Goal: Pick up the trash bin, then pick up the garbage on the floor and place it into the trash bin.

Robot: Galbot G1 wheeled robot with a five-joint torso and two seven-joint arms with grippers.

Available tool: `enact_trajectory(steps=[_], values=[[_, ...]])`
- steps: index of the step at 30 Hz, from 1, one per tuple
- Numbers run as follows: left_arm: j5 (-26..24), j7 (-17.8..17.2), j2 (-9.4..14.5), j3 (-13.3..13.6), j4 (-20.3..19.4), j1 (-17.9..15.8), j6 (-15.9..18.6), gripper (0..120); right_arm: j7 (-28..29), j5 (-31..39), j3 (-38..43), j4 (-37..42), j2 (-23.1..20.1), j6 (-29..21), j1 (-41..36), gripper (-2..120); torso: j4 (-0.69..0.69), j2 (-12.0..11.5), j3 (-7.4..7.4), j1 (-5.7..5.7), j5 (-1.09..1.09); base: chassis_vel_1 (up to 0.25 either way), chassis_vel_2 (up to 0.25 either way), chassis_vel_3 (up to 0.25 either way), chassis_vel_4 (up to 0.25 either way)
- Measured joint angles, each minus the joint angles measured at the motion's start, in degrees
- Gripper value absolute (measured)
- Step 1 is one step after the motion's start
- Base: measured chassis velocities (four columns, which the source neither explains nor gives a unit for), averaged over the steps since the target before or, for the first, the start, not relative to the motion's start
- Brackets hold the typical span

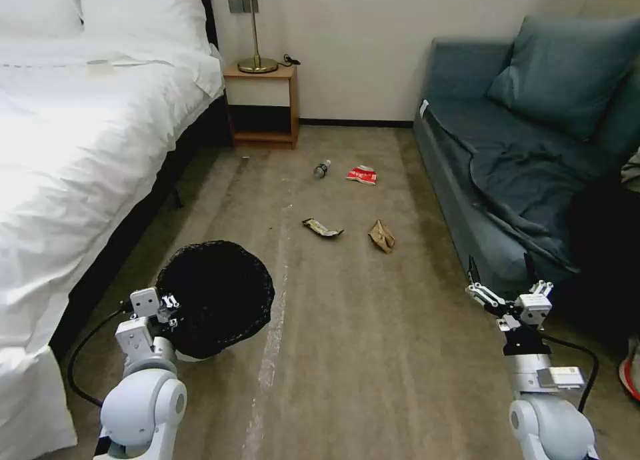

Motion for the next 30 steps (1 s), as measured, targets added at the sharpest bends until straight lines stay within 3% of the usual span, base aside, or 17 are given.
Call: enact_trajectory(steps=[30], values=[[0.54, 0.77, -0.07, 0.00, 0.69, 0.26, -1.35, 4, -1.41, 0.25, 0.54, -0.80, 0.44, 1.07, -0.02, 100, 0.01, 0.00, -0.01, 0.00, 0.00, -0.098, 0.103, 0.105, -0.104]])
